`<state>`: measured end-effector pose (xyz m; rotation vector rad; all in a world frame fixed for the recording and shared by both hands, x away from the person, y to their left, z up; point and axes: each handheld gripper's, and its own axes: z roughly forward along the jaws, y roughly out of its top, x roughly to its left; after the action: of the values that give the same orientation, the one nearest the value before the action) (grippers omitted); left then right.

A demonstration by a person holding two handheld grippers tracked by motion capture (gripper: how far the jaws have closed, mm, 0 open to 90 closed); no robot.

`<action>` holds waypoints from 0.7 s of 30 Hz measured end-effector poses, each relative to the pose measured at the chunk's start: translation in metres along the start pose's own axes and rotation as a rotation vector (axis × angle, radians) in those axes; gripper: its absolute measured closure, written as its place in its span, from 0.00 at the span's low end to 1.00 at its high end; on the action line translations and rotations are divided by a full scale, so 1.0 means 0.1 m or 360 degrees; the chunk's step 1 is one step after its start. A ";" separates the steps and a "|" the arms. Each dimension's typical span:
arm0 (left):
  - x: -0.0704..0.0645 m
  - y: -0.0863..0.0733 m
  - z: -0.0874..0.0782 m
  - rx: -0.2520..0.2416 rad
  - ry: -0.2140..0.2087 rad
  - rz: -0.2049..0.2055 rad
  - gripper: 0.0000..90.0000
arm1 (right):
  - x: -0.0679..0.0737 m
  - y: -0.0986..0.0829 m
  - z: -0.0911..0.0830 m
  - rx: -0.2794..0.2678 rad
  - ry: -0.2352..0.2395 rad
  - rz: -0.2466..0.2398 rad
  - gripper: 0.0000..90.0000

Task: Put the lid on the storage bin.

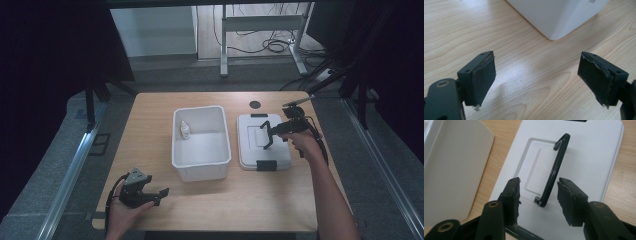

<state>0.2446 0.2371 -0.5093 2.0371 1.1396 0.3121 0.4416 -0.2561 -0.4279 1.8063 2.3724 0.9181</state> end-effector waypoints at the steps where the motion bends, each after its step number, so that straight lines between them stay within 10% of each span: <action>1: 0.00 0.00 0.00 0.0001 0.0002 0.0000 0.17 | -0.01 0.01 0.02 0.0011 0.0002 0.0007 0.62; 21: -0.04 0.00 0.07 0.0032 -0.0008 0.0011 0.18 | -0.19 0.30 0.31 0.0172 -0.0035 0.0152 0.72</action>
<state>0.2460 0.2305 -0.5139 2.0588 1.1376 0.2999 0.4848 -0.2544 -0.4463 1.9727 2.3849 0.7881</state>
